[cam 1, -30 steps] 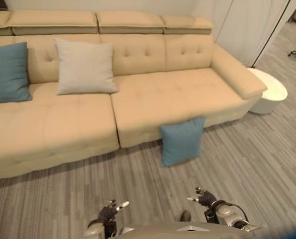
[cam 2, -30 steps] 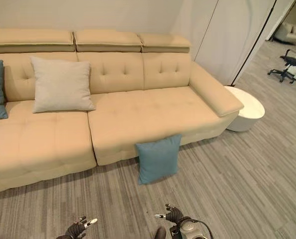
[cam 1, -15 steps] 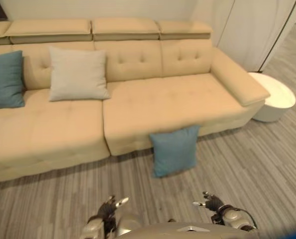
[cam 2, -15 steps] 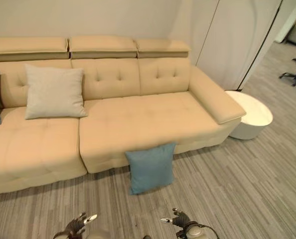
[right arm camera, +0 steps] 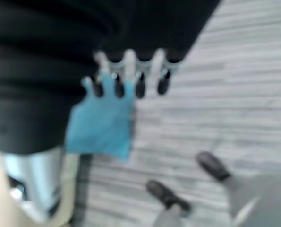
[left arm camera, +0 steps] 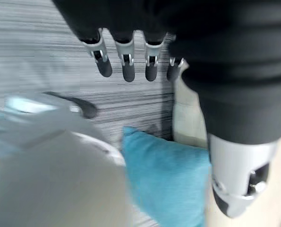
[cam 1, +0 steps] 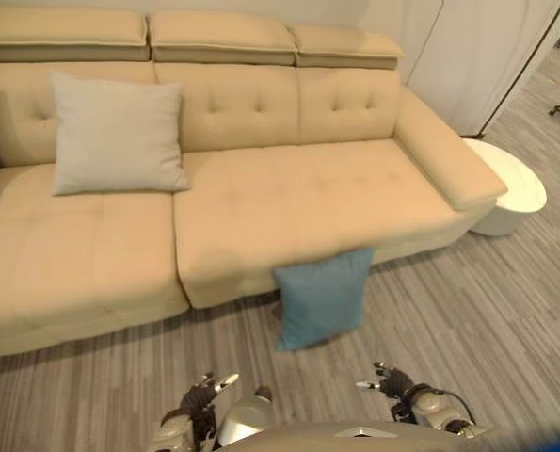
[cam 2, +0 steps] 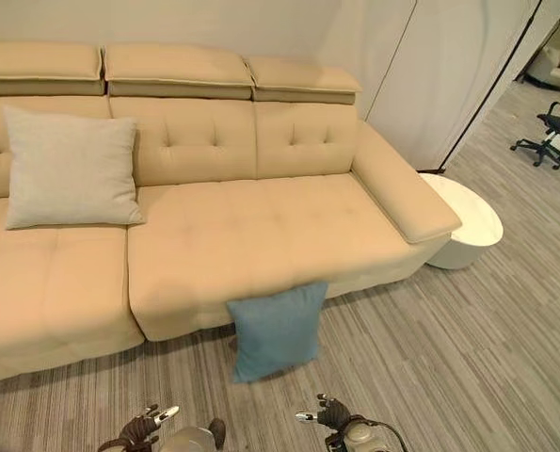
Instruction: Pick up all the scattered cushions and arrange them neatly on the sofa.
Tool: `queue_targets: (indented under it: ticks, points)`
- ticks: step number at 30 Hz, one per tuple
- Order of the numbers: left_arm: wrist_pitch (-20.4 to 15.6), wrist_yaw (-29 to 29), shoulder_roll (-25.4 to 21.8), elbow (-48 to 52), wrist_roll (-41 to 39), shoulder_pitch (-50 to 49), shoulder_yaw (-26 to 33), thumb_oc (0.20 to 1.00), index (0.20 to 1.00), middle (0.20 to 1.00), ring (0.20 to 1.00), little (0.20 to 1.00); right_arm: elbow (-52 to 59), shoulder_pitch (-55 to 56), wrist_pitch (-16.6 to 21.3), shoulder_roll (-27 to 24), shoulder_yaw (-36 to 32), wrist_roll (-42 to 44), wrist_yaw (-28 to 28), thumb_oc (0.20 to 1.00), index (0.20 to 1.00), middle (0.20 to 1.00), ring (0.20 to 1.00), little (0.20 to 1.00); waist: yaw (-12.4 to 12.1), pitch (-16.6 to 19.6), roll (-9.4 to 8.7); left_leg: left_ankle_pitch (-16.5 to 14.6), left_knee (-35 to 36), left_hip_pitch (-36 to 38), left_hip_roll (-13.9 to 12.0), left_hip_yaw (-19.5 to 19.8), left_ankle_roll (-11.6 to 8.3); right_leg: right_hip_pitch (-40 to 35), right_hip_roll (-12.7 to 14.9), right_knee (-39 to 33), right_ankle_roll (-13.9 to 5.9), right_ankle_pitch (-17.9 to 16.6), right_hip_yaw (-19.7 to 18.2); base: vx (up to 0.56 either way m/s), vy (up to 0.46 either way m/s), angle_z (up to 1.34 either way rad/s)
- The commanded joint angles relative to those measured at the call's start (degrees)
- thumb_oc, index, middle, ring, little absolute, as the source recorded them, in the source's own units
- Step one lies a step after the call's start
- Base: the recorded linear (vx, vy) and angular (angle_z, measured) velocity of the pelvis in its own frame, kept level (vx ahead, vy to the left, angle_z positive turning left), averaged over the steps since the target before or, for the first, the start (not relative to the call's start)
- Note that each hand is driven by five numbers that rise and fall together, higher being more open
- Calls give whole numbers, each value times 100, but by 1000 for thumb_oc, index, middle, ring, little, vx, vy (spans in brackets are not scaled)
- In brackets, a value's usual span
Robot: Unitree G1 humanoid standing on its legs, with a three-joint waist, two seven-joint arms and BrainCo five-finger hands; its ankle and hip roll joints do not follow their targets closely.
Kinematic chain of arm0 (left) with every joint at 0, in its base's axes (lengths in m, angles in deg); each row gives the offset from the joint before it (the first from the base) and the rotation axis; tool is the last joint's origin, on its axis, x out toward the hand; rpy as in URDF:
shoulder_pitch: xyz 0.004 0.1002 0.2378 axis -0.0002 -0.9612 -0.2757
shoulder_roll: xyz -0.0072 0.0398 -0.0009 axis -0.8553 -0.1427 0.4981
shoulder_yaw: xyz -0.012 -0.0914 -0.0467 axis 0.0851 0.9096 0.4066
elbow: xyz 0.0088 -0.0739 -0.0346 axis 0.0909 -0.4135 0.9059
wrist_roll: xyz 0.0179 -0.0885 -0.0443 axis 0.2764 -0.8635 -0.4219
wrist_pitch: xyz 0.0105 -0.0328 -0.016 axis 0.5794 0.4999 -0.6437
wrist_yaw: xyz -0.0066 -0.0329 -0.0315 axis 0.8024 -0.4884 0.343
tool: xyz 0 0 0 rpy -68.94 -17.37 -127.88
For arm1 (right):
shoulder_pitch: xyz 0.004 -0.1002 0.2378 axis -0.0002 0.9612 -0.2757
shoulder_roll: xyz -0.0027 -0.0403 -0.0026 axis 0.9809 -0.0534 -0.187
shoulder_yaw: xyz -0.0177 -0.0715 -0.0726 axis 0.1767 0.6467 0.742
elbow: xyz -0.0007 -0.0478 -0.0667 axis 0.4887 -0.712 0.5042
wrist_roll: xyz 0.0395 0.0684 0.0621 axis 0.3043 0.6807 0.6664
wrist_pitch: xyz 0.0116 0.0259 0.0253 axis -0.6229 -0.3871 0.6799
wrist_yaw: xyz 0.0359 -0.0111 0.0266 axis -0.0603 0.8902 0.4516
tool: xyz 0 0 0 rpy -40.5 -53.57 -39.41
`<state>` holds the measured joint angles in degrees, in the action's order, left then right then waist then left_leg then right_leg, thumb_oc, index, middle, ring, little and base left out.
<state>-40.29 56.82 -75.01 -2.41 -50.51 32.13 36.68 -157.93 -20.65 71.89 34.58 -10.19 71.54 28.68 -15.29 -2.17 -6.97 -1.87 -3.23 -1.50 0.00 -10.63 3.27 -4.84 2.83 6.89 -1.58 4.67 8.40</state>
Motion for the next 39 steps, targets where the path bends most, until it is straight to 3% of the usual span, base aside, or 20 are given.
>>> queue_targets:
  ticks: [1,5,7,10,14,18,24,28,30,32,35,36,39]
  points:
    - [-132,-15,-95,135,12,82,-247,1000,1000,1000,1000,1000,372,-386,136,15,-136,45,54,1000,1000,1000,1000,1000,-169,-99,173,907,-159,279,-130,770,-680,-236,-185,698,-188,-936,113,121,115,-1]
    - [-135,28,-82,116,-11,98,-227,1000,1000,1000,1000,1000,449,-392,137,11,-100,30,48,1000,1000,1000,1000,1000,-60,-121,211,881,-12,526,-126,845,-651,-8,-42,438,-169,-898,181,134,61,1]
    - [-166,40,-36,66,-40,85,-247,1000,1000,1000,1000,1000,535,-422,117,25,-21,30,32,1000,1000,1000,1000,1000,110,-134,281,787,139,729,-152,920,-637,335,175,-352,-147,-884,218,181,17,18]
    - [-150,29,-27,16,-87,146,-267,1000,1000,1000,1000,1000,592,-442,90,46,-6,23,40,1000,1000,1000,1000,1000,346,-204,365,753,146,873,-208,1049,-620,612,362,-802,-137,-949,43,143,-4,21]
    - [-169,54,-10,15,-112,116,-237,1000,1000,1000,1000,1000,532,-499,87,74,11,5,31,1000,1000,1000,1000,1000,319,-168,390,728,243,964,-291,1005,-629,508,582,-899,-200,-1099,85,136,-57,38]
    - [-224,87,-6,-132,-96,9,-140,1000,1000,1000,1000,1000,440,-513,89,135,62,-30,32,1000,1000,1000,1000,1000,246,40,251,742,425,945,-417,1013,-631,468,454,-982,-241,-1140,39,165,-118,-8]
    - [-220,56,44,-74,-72,-53,-122,1000,1000,1000,1000,1000,465,-409,109,70,53,8,36,1000,1000,1000,1000,1000,323,108,113,751,606,923,-696,977,-603,480,154,-987,-281,-1117,-38,133,-152,2]
    - [-165,-10,49,163,-61,-43,-198,1000,1000,1000,1000,1000,538,-256,121,-113,-10,51,45,1000,1000,1000,1000,1000,351,-39,-107,734,39,600,-940,877,-608,398,2,-1018,-308,-1146,-61,112,-172,31]
    - [-158,-22,76,251,-69,24,-253,1000,1000,1000,1000,1000,574,-279,138,-219,-43,101,31,1000,1000,1000,1000,1000,341,-235,-212,729,-372,308,-921,683,-688,284,36,-996,-312,-1175,0,57,-104,57]
    - [-160,-27,109,233,-56,11,-263,1000,1000,1000,1000,1000,572,-266,134,-248,-80,125,23,1000,1000,1000,1000,1000,347,-231,-194,717,-196,350,-860,638,-701,213,18,-1045,-326,-1184,28,75,7,45]
    - [-135,-36,137,200,-55,58,-339,1000,1000,1000,1000,1000,655,-231,129,-272,-161,189,11,1000,1000,1000,1000,1000,330,-250,-214,655,319,-3,-464,290,-808,22,35,-1177,-333,-1155,119,154,116,49]
    - [-101,-78,114,252,-84,5,-282,1000,1000,1000,1000,1000,742,-244,66,-256,-192,195,41,1000,1000,1000,1000,1000,213,-315,-264,691,146,-302,-438,195,-984,-192,112,-1186,-311,-1179,108,162,122,40]
    - [-136,-84,114,60,-47,-52,-136,1000,1000,1000,1000,1000,768,-279,40,-129,-98,124,75,1000,1000,1000,1000,1000,59,-286,-237,718,-235,-385,-440,466,-1079,-348,242,-984,-254,-1197,144,159,188,26]
